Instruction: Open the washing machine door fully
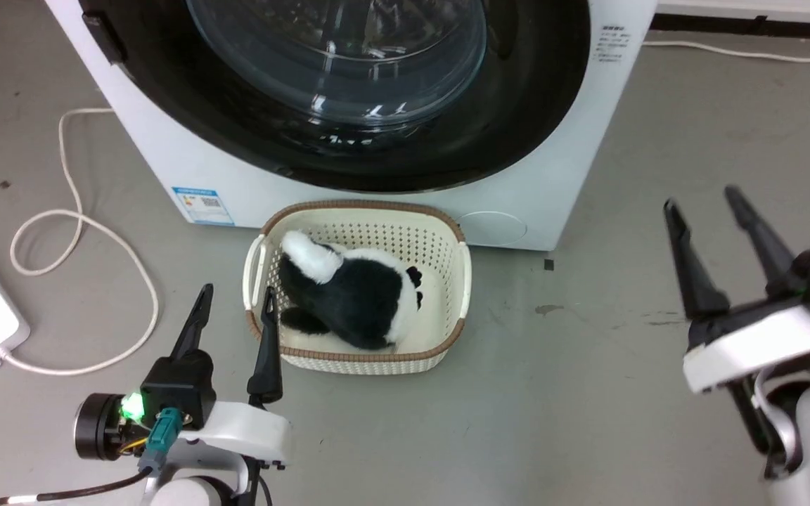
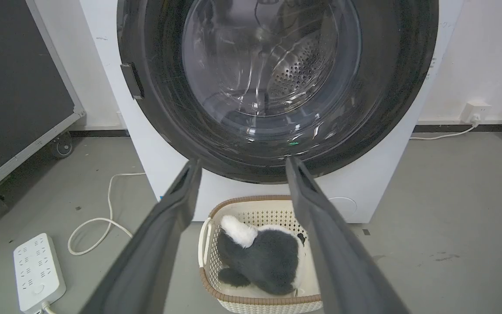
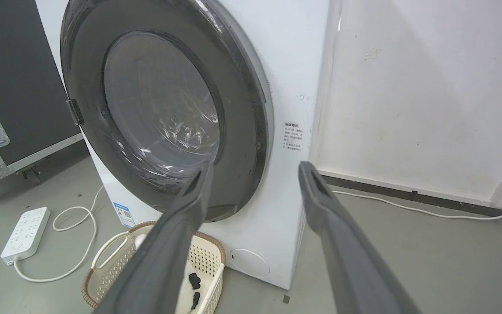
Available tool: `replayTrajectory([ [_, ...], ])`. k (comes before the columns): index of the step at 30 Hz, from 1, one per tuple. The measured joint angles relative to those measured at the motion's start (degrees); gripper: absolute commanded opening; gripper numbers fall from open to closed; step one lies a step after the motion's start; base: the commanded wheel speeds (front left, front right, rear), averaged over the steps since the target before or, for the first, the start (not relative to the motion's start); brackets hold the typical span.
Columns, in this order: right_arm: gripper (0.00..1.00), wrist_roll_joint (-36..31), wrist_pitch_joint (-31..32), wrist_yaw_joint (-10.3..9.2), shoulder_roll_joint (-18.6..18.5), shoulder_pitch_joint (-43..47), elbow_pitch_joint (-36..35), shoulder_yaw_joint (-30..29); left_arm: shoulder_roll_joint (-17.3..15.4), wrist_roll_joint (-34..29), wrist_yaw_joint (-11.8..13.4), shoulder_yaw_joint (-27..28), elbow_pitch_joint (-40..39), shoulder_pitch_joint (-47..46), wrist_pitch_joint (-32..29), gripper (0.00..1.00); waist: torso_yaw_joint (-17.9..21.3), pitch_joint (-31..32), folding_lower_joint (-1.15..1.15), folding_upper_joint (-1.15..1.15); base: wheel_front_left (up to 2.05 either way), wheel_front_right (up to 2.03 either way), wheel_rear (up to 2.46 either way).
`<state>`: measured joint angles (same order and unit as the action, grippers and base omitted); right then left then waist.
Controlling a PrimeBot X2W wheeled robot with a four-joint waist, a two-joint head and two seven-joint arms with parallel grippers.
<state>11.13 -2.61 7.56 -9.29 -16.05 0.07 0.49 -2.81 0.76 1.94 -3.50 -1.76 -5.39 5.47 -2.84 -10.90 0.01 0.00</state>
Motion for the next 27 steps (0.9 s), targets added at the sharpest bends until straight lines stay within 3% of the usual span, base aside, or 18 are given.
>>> replayTrajectory([
  [1, 0.20, 1.5, 0.3, 0.00, -0.4, -2.1, 0.4, -0.2, 0.0, 0.0, 0.2, -0.2, -0.2, -0.6, 0.3, 1.00, -0.5, -0.8, 0.00, 0.00, 0.00, 0.00, 0.00],
  [2, 0.00, 2.1, 0.5, 0.00, -0.4, -2.9, 0.6, -0.3, 0.0, 0.0, 0.4, -0.3, -0.3, -0.7, 0.5, 1.00, -0.6, -1.1, 0.00, 0.00, 0.00, 0.00, 0.00],
  [9, 0.00, 9.2, 4.1, -0.01, 0.4, -10.9, 4.7, -3.8, 0.0, 0.4, 1.0, -1.2, -0.8, -1.5, 1.6, 1.00, -1.6, -3.9, 0.00, 0.00, 0.00, 0.00, 0.00],
  [27, 0.00, 22.1, 22.0, -0.03, 3.0, -28.9, 18.9, -13.8, 0.0, 1.4, 2.7, -3.2, -1.6, -4.1, 3.7, 1.00, -4.7, -9.9, 0.00, 0.00, 0.00, 0.00, 0.00],
])
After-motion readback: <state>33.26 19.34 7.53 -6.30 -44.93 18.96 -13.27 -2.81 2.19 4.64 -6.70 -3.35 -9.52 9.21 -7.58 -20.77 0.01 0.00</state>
